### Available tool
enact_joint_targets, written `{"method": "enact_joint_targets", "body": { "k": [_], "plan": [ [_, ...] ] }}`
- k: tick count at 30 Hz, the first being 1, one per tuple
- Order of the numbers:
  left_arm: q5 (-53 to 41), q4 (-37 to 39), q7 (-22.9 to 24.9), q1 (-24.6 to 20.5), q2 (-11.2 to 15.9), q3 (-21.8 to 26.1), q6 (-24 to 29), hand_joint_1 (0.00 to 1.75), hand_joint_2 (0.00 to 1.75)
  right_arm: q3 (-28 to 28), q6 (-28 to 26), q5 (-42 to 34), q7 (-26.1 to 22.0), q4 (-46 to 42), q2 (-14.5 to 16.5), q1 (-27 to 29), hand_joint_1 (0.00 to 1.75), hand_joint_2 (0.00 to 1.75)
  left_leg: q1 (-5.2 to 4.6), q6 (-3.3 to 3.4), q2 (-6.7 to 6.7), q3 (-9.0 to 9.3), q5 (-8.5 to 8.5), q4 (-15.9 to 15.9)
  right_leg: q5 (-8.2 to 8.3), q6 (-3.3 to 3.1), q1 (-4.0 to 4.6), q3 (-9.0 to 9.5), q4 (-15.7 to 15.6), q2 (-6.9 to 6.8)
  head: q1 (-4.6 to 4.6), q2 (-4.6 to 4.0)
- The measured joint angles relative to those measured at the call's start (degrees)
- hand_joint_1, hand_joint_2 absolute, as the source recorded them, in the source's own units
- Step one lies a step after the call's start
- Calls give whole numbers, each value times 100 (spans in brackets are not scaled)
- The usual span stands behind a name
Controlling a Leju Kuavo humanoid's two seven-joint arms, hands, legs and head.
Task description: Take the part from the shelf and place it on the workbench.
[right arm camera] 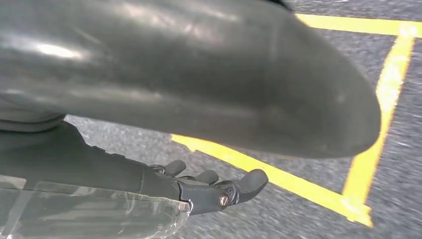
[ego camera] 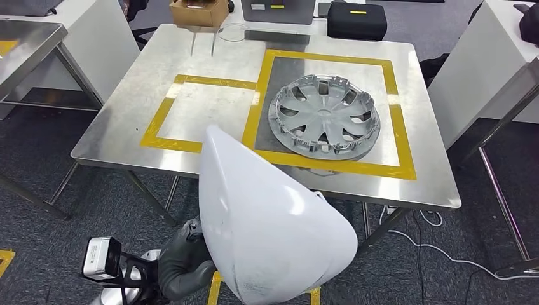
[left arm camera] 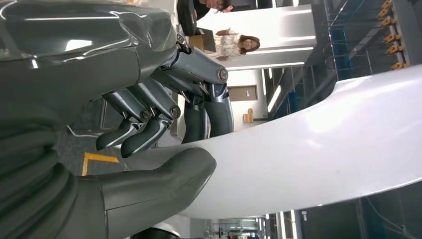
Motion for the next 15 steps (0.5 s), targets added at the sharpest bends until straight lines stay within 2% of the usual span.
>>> {"method": "enact_joint_targets", "body": {
  "k": [1,2,3,4,6,7,9,11,12,13,14,15],
  "plan": [
    [-9,5,-3,4,-1,-2,5,175,175,1,-1,2,0,0,-1,-2,0,0,-7,-34,-3,63,-73,21,229,13,-3,96,-357,-20,1,0],
    [-19,8,-7,5,0,-2,11,175,175,1,-1,4,3,0,0,-3,0,0,-17,-69,-4,96,-144,42,403,-27,3,173,-595,-32,-3,0],
    [-27,12,-11,6,0,-3,16,175,175,1,-1,6,8,0,3,-3,0,0,-25,-101,-5,114,-197,66,487,-105,13,207,-696,-41,-7,0],
    [-34,15,-14,7,-1,-2,22,175,175,0,-1,8,13,0,6,-6,0,0,-26,-127,-5,133,-230,91,468,-204,27,228,-696,-37,-15,0],
    [-42,15,-16,3,-2,0,30,175,175,-2,-2,10,20,-2,11,-6,0,0,-3,-172,5,85,-238,244,442,-300,6,310,-698,-13,-20,0],
    [-42,14,-15,-4,-3,1,32,175,175,-4,-2,12,20,-2,9,-8,0,0,9,-204,16,-29,-242,463,411,-343,-6,364,-703,-5,-26,0],
    [-39,12,-7,-14,-2,-1,32,175,175,-9,-1,10,20,-2,4,-7,0,0,42,-289,46,-473,-391,1184,328,-411,-14,468,-711,5,-34,0],
    [-31,11,13,-18,-1,-13,30,175,175,-19,-1,1,20,-2,7,8,0,0,77,-351,66,-967,-690,1823,234,-428,-7,565,-711,19,-37,0],
    [-27,11,23,-17,1,-22,29,175,175,-26,-1,-5,19,-2,8,19,0,0,88,-359,73,-1114,-754,1915,185,-427,-3,627,-711,29,-38,0],
    [-25,11,31,-18,1,-30,28,175,175,-33,-1,-10,19,-2,9,29,0,0,94,-350,77,-1162,-687,1811,133,-421,3,700,-712,40,-38,0],
    [-24,11,37,-18,2,-36,28,175,175,-38,-1,-12,17,-3,11,33,0,0,92,-318,80,-1116,-478,1521,78,-414,13,783,-714,49,-38,0],
    [-23,11,39,-20,3,-39,28,175,175,-41,-1,-13,16,-3,16,36,0,0,80,-260,85,-1012,-164,1120,23,-407,19,846,-721,56,-38,0]
  ]
}}
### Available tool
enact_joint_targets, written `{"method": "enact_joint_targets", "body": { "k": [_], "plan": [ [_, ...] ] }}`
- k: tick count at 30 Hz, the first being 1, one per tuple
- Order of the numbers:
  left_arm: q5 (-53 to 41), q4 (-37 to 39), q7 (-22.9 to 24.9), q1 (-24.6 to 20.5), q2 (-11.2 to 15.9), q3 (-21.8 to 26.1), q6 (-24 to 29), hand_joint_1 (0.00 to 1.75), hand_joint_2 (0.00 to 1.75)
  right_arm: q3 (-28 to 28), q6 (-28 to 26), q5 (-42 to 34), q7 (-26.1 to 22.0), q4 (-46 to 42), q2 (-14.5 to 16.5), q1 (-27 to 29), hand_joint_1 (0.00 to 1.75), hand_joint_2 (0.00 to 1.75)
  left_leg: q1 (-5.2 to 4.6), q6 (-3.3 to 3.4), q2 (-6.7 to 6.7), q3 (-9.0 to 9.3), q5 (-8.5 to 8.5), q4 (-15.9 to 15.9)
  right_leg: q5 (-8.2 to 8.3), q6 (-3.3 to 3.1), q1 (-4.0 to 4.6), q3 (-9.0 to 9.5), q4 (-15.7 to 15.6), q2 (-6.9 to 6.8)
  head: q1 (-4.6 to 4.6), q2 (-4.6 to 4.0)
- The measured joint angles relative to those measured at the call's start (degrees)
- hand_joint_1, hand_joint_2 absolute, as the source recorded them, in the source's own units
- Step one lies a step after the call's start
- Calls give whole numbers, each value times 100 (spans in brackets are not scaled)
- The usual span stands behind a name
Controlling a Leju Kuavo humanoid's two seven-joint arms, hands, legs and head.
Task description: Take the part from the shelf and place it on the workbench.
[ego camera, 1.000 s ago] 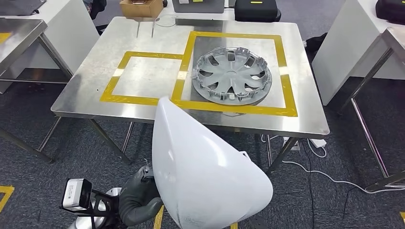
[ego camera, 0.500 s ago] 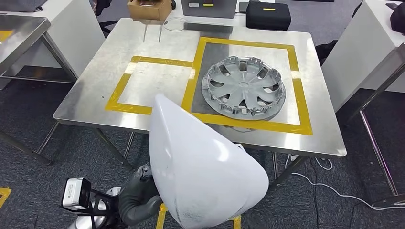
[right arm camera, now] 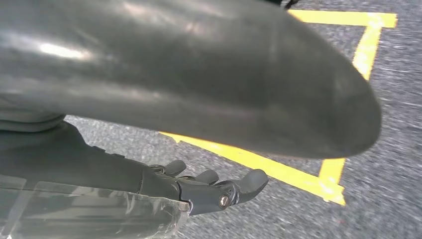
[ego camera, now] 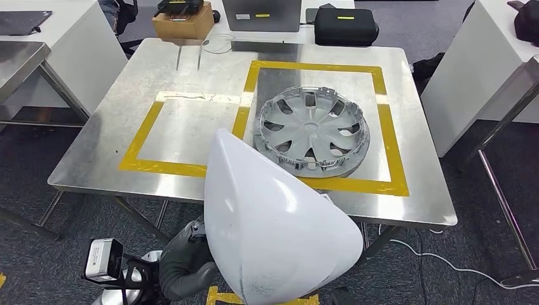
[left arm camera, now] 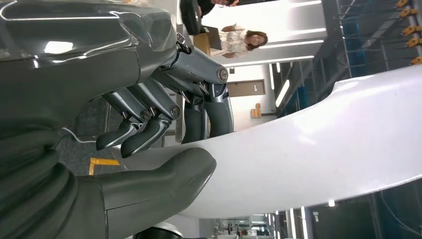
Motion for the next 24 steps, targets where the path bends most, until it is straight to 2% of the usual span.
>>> {"method": "enact_joint_targets", "body": {
  "k": [1,2,3,5,7,8,9,11,12,13,14,15,16,17,18,19,20,21,23,24],
  "plan": [
    [1,0,0,-2,1,-1,0,175,175,-2,0,-1,-2,0,16,-2,0,0,-34,75,-2,102,297,-383,-51,14,18,69,-1,7,4,0],
    [4,-1,3,-7,2,-2,0,175,175,-4,1,-4,-4,-1,31,-5,0,0,-68,148,-5,177,495,-669,-94,35,22,108,-11,14,7,0],
    [11,-2,4,-15,2,-1,0,175,175,-5,1,-7,-5,-1,46,-6,0,0,-104,210,-9,218,602,-835,-126,63,25,126,-34,18,9,0],
    [23,-11,11,-29,1,-4,-1,175,175,-8,1,-10,-11,-3,59,-1,0,0,-138,281,-21,282,588,-962,-127,143,32,183,-42,16,4,0],
    [30,-20,14,-43,-6,-8,-2,175,175,-8,1,-4,-17,-3,58,-2,0,0,-124,317,-25,438,591,-1065,-150,182,37,163,123,1,7,0],
    [32,-21,14,-55,-14,-10,-2,175,175,-8,1,-1,-19,-3,54,-12,0,0,-112,331,-24,519,581,-1090,-200,179,34,35,352,-3,11,0],
    [33,-21,14,-63,-21,-11,-2,175,175,-8,1,1,-20,-3,46,-21,0,0,-108,336,-24,568,566,-1105,-287,164,32,-181,697,-5,15,0],
    [33,-21,14,-70,-33,-18,-6,175,175,-8,1,2,-20,-3,27,-21,0,0,-116,344,-38,627,499,-1104,-534,138,33,-706,1413,-6,18,0],
    [32,-21,14,-68,-36,-20,-8,175,175,-8,1,1,-20,-2,19,-9,0,0,-119,339,-52,669,455,-1104,-645,142,31,-898,1586,-7,17,0],
    [32,-21,14,-66,-37,-21,-10,175,175,-8,1,1,-20,-2,11,3,0,0,-119,327,-67,724,405,-1102,-673,165,26,-993,1563,-10,19,0],
    [32,-21,14,-64,-37,-22,-9,175,175,-8,1,1,-20,-1,4,11,0,0,-119,312,-80,794,351,-1100,-581,217,20,-989,1343,-14,19,0],
    [32,-21,14,-65,-38,-22,-9,175,175,-8,1,1,-20,-1,-2,15,0,0,-119,293,-87,869,290,-1097,-357,290,16,-903,967,-22,20,0],
    [32,-20,15,-67,-39,-24,-9,175,175,-8,1,1,-20,-1,-7,18,0,0,-125,269,-91,944,222,-1080,-61,344,15,-797,568,-36,20,0],
    [32,-19,18,-68,-40,-26,-10,175,175,-8,2,-2,-19,-1,-8,18,0,0,-134,241,-95,993,158,-1067,177,350,22,-696,256,-55,18,0],
    [31,-17,25,-72,-41,-29,-11,175,175,-8,2,-7,-19,-1,-9,19,0,0,-141,207,-98,1024,98,-1059,353,311,36,-622,63,-69,15,0],
    [29,-16,33,-76,-43,-34,-14,175,175,-9,3,-11,-19,-1,-8,19,0,0,-148,175,-99,1039,63,-1026,426,232,48,-590,-1,-78,13,0],
    [30,-16,42,-79,-44,-38,-17,175,175,-9,4,-15,-19,-1,-4,17,0,0,-148,146,-99,1042,42,-1005,424,146,51,-552,-4,-75,10,0],
    [29,-17,48,-83,-44,-41,-21,175,175,-10,4,-15,-22,-2,0,18,0,0,-142,116,-91,1032,25,-948,430,88,38,-516,-12,-65,10,0],
    [33,-24,54,-96,-42,-43,-27,175,175,-14,5,-16,-30,-3,4,18,0,0,-118,52,-65,859,-26,-588,396,-2,3,-429,-21,-54,8,0],
    [32,-27,60,-100,-40,-44,-28,175,175,-17,4,-17,-37,-4,5,19,0,0,-92,9,-51,660,-107,-260,365,-25,-4,-393,-25,-53,6,0]
  ]
}}
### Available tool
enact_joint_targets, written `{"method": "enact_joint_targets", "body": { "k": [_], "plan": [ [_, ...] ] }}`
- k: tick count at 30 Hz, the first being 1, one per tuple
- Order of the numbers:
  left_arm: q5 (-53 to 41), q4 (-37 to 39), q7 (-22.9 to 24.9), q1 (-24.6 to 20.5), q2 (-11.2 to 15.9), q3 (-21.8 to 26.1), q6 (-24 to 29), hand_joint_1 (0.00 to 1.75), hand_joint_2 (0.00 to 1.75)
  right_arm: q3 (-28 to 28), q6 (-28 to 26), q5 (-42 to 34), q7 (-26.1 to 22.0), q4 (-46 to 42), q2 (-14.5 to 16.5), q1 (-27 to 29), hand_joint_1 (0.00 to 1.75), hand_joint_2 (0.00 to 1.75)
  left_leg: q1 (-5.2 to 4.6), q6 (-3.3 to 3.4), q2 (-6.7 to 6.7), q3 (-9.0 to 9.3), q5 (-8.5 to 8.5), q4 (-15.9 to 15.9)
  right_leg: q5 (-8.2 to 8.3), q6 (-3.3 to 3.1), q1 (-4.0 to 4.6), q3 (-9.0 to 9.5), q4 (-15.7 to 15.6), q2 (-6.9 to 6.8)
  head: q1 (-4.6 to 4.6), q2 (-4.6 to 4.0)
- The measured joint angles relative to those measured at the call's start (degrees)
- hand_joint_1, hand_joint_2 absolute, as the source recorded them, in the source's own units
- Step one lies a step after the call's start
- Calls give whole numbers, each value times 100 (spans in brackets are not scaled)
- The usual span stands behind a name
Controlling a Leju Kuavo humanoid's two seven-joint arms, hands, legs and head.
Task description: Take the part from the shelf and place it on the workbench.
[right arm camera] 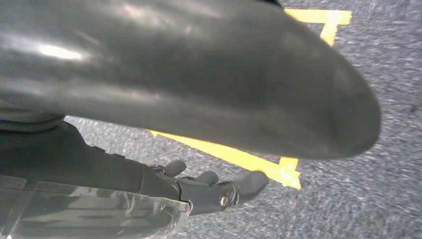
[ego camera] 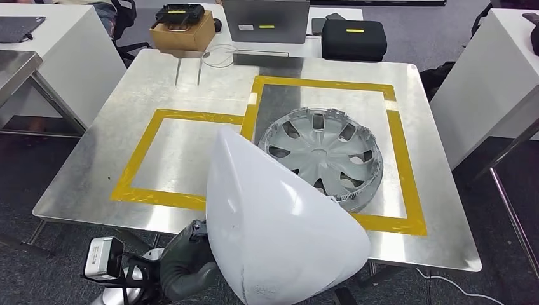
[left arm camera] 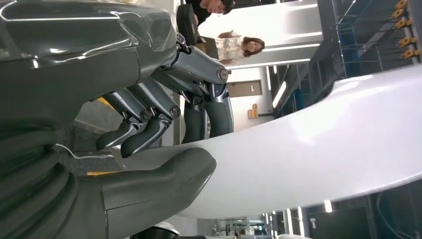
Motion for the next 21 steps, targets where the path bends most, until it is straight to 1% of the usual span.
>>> {"method": "enact_joint_targets", "body": {
  "k": [1,2,3,4,5,6,7,8,9,10,11,12,13,14,15,17,18,19,20,21],
  "plan": [
    [1,-3,9,-3,1,-2,0,175,175,-4,-1,0,-7,1,-1,1,0,0,27,-41,12,-239,-127,376,-35,-19,2,34,0,1,-4,0],
    [0,-3,26,0,2,-4,2,175,175,-10,-1,1,-14,1,2,4,0,0,56,-77,22,-479,-277,709,-65,-23,5,66,2,2,-8,0],
    [0,-3,44,5,2,-6,8,175,175,-15,-1,2,-20,1,4,8,0,0,79,-99,31,-663,-392,914,-99,-15,7,103,4,5,-9,0],
    [0,-3,66,8,3,-7,17,175,175,-19,-1,5,-26,1,6,12,0,0,97,-110,40,-754,-397,922,-133,-8,8,149,5,10,-10,0],
    [0,-3,85,9,3,-7,26,175,175,-22,0,9,-32,1,8,12,0,0,110,-107,46,-744,-265,730,-168,3,8,203,6,17,-10,0],
    [0,-3,100,10,3,-7,33,175,175,-25,1,14,-37,1,11,10,0,0,116,-93,51,-640,-1,360,-208,16,8,263,4,25,-11,0],
    [-1,-3,116,9,4,-6,36,175,175,-27,1,19,-41,1,17,7,0,0,115,-68,54,-503,303,-65,-246,31,8,305,0,31,-9,0],
    [-1,-3,137,7,3,-6,37,175,175,-29,1,22,-44,1,25,2,0,0,101,-43,61,-396,500,-389,-276,51,16,343,-8,37,-6,0],
    [-5,-2,170,4,2,-7,41,175,175,-31,1,26,-44,1,28,-5,0,0,81,-12,60,-316,628,-602,-302,76,24,363,-16,41,-8,0],
    [-19,-2,216,3,1,-8,54,175,175,-33,1,30,-44,2,33,-9,0,0,61,16,58,-290,659,-675,-324,106,35,367,-22,43,-7,0],
    [-49,-1,278,1,-3,-9,92,175,175,-35,1,34,-44,2,36,-14,0,0,43,38,57,-284,639,-671,-341,136,46,382,-32,44,-8,0],
    [-118,-1,346,-1,-10,-8,168,175,175,-37,1,40,-44,3,36,-17,0,0,53,70,49,-255,675,-704,-367,166,49,374,-23,39,-10,0],
    [-246,-1,414,-5,-22,-7,303,175,175,-42,1,45,-46,3,33,-17,0,0,61,101,49,-231,694,-736,-413,181,53,350,34,33,-5,0],
    [-443,0,482,-14,-41,-2,502,175,175,-49,1,49,-49,3,28,-18,0,0,69,135,51,-207,703,-765,-494,177,54,276,186,28,-1,0],
    [-712,6,547,-22,-67,5,759,175,175,-60,1,52,-52,3,20,-17,0,0,77,167,53,-186,710,-792,-621,159,54,128,469,24,5,0],
    [-1405,63,689,-37,-136,25,1428,175,175,-81,-2,52,-62,3,3,1,0,0,53,209,51,-179,692,-794,-925,120,55,-319,1289,23,13,0],
    [-1819,132,775,-47,-177,33,1814,175,175,-89,-4,52,-69,3,-6,18,0,0,42,219,45,-177,683,-793,-1019,126,55,-527,1629,23,14,0],
    [-2219,221,865,-65,-216,39,2188,175,175,-93,-6,52,-78,3,-16,38,0,0,33,225,36,-172,675,-792,-1024,155,54,-644,1775,22,15,0],
    [-2603,332,963,-96,-257,44,2539,175,175,-96,-7,52,-90,4,-24,55,0,0,27,224,26,-164,667,-789,-929,201,54,-639,1674,22,15,0],
    [-2931,469,1086,-141,-308,47,2873,175,175,-99,-8,54,-103,4,-31,66,0,0,24,216,15,-153,656,-783,-755,253,53,-514,1342,19,15,0]
  ]
}}
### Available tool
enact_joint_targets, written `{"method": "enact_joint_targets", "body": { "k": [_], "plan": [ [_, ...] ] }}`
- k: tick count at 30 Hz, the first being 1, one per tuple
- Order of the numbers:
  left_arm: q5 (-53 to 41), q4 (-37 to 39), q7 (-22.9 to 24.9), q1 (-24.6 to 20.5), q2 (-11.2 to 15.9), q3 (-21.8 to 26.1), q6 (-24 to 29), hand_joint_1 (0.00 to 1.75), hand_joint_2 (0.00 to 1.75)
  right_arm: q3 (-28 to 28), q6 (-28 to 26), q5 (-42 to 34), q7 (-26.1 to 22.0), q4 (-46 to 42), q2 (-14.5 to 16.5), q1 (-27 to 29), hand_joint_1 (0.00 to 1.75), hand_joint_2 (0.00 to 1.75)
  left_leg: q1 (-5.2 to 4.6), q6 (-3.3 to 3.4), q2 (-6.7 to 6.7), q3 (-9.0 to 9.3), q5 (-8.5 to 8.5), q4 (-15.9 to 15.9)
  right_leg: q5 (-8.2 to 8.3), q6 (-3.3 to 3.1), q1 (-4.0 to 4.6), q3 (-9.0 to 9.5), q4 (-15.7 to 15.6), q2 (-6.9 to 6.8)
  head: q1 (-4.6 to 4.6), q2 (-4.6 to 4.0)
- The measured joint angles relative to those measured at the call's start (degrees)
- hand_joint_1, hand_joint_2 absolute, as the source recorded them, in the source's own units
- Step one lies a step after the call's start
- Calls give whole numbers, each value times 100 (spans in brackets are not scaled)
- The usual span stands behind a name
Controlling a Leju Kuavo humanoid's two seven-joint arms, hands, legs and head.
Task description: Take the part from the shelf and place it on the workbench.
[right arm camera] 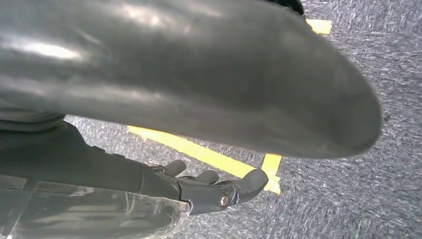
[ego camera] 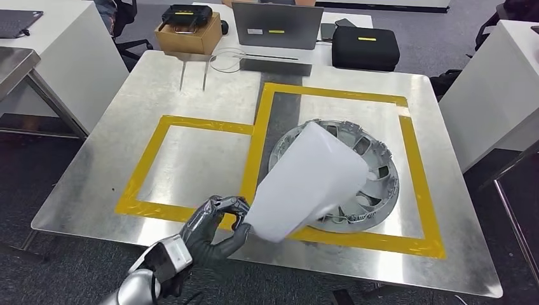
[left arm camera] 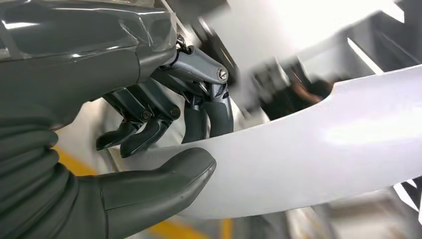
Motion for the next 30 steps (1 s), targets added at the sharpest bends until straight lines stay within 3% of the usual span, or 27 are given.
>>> {"method": "enact_joint_targets", "body": {
  "k": [2,4,8,10,12,13,14,15,17,18,19,21,23,25,28,29,30],
  "plan": [
    [-550,341,276,-134,-118,15,602,175,175,-6,2,13,-24,0,-5,6,0,0,-19,-39,-18,8,-35,39,379,45,3,376,-872,-19,0,0],
    [-995,759,559,-319,-254,45,1083,175,175,-10,7,28,-34,0,4,14,0,0,-48,-88,-28,-2,-69,81,568,-31,14,569,-1290,-32,-6,0],
    [-1541,1752,1213,-810,-534,137,1657,175,175,-20,30,3,-18,1,44,42,0,0,-27,-176,-21,-67,-167,216,629,-179,-21,599,-1313,-26,-20,0],
    [-1731,2331,1469,-1137,-650,168,1861,175,175,-27,39,-19,-7,3,61,53,0,0,14,-261,1,-324,-468,766,635,-216,-41,614,-1317,-22,-40,0],
    [-1873,2942,1625,-1452,-737,181,2046,175,175,-30,44,-29,5,3,76,72,0,0,55,-329,23,-709,-784,1564,631,-229,-36,615,-1315,-22,-50,0],
    [-1957,3233,1696,-1573,-769,185,2158,175,175,-30,48,-33,14,3,81,82,0,0,67,-343,30,-828,-820,1787,629,-230,-33,617,-1315,-18,-51,0],
    [-2069,3497,1764,-1683,-799,186,2299,175,175,-30,52,-34,21,3,84,88,0,0,76,-342,33,-839,-740,1776,627,-231,-32,623,-1314,-9,-52,0],
    [-2192,3757,1823,-1790,-827,186,2455,175,175,-30,59,-34,28,3,85,90,0,0,80,-324,35,-734,-563,1524,625,-231,-28,631,-1314,2,-52,0],
    [-2440,4225,1913,-2008,-869,203,2806,175,175,-30,78,-36,39,3,104,85,0,0,66,-240,36,-340,-168,682,618,-225,-11,644,-1315,25,-47,0],
    [-2525,4442,1938,-2111,-886,225,2968,175,175,-31,89,-40,43,3,115,81,0,0,47,-196,38,-191,-69,360,615,-217,2,639,-1315,31,-44,0],
    [-2594,4647,1964,-2196,-903,258,3135,175,175,-32,100,-44,44,3,129,83,0,0,25,-157,39,-106,-42,177,613,-200,8,631,-1317,34,-40,0],
    [-2685,5028,1992,-2306,-929,351,3448,175,175,-33,119,-54,42,3,154,99,0,0,-9,-109,42,-72,-73,102,611,-147,10,625,-1335,36,-40,0],
    [-2753,5314,2004,-2356,-940,472,3695,175,175,-33,128,-56,32,3,170,122,0,0,17,-62,50,21,-30,-12,562,-106,12,598,-1276,25,-34,0],
    [-2827,5544,2014,-2405,-950,584,3832,175,175,-33,128,-57,21,4,169,134,0,0,44,-19,51,108,26,-128,354,-125,18,368,-816,13,-15,0],
    [-2971,5850,2043,-2410,-948,723,3908,175,175,-33,115,-64,19,8,169,164,0,0,27,2,34,118,23,-142,12,-128,2,-230,262,10,2,0],
    [-3019,5926,2060,-2399,-941,766,3915,175,175,-33,110,-65,21,8,169,178,0,0,27,-3,25,120,16,-138,40,-87,-8,-294,323,9,3,0],
    [-3065,5992,2077,-2393,-934,806,3918,175,175,-33,109,-64,23,9,167,189,0,0,31,-16,17,124,5,-129,156,-29,-21,-239,145,6,4,0]
  ]
}}
